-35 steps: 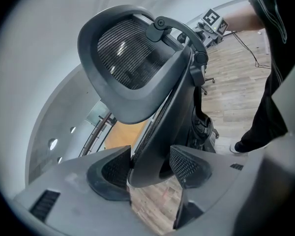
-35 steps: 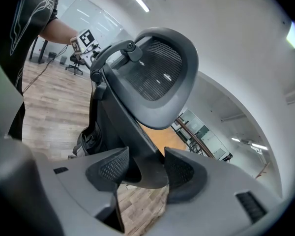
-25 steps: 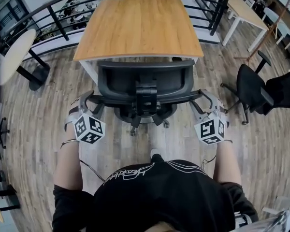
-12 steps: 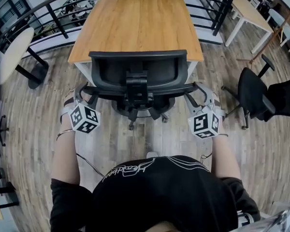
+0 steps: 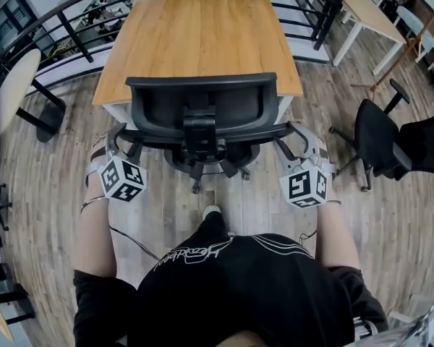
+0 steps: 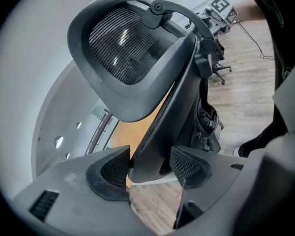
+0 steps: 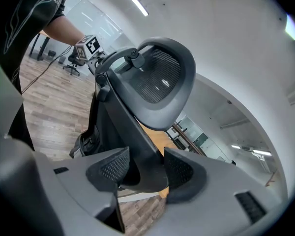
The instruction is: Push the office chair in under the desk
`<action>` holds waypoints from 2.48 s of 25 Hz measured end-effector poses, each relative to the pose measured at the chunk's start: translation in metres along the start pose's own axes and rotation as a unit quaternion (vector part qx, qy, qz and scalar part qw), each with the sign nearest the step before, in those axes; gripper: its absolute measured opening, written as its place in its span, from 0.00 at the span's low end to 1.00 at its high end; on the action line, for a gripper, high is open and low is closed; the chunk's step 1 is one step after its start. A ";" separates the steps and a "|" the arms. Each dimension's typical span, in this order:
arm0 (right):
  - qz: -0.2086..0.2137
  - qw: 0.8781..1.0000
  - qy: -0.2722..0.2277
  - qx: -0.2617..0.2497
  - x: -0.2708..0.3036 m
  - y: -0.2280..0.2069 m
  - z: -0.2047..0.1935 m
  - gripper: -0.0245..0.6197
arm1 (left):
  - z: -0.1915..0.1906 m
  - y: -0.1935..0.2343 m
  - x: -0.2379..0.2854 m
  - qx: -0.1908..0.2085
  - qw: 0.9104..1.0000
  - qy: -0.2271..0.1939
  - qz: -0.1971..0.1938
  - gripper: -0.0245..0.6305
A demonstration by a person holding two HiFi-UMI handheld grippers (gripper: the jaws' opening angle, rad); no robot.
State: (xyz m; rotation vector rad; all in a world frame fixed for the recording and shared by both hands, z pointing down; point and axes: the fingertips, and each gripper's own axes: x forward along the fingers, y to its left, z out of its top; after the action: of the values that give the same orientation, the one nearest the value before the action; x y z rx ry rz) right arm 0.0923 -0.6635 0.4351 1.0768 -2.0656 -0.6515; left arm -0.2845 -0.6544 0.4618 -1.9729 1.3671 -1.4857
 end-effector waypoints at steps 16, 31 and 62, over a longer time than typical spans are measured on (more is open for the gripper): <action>-0.021 0.999 0.032 0.014 0.065 -0.033 -0.003 0.42 | 0.020 0.050 0.076 0.018 0.999 -0.037 -0.008 0.41; -0.041 0.997 0.054 0.022 0.121 -0.060 -0.007 0.42 | 0.036 0.088 0.140 0.027 0.997 -0.067 -0.002 0.41; -0.063 0.993 0.093 0.024 0.118 -0.093 -0.016 0.43 | 0.038 0.099 0.121 -0.082 0.986 -0.143 -0.022 0.44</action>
State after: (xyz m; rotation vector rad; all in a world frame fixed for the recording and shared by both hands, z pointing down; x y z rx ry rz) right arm 0.1030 -0.8137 0.4222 1.2546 -1.8741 -0.5441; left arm -0.3003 -0.8131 0.4437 -2.2276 1.3642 -1.0822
